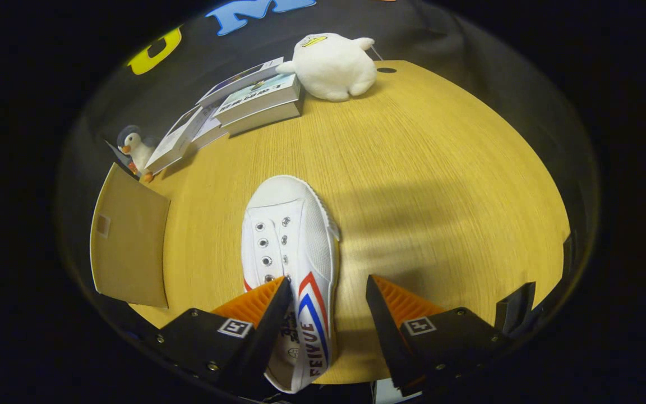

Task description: Open the storage box then place both shoes into the box .Put the left shoe in first, then the right shoe, with the right side of both shoes facing outward in a uniform manner.

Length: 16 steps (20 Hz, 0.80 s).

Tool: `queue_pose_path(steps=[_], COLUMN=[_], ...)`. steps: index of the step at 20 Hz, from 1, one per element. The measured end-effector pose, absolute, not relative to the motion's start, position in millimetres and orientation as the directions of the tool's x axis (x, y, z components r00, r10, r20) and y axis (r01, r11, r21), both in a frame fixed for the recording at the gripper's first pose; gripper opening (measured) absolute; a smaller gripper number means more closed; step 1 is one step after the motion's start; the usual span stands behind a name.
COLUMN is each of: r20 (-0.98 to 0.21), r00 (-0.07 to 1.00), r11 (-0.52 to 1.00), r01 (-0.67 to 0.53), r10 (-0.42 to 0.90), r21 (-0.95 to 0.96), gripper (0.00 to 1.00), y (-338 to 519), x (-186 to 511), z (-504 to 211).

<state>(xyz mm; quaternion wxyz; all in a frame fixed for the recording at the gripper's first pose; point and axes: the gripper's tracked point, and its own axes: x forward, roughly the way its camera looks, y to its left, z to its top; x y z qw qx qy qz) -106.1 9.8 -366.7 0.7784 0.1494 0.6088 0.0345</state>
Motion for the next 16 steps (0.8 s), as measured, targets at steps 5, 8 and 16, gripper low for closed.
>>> queue_pose_path(steps=[5,8,16], r20=[-0.952,-0.947,-0.924], r00=[0.231,0.26,0.258], r11=[0.971,0.971,0.924], r01=[0.077,0.098,0.189], r10=[0.203,0.187,0.281], r21=[0.226,0.219,0.334], gripper=[0.37,0.3,0.08], y=[8.0,4.8,18.5], x=[-105.4,-102.3,-101.3], z=[-367.6,-370.3,-336.7])
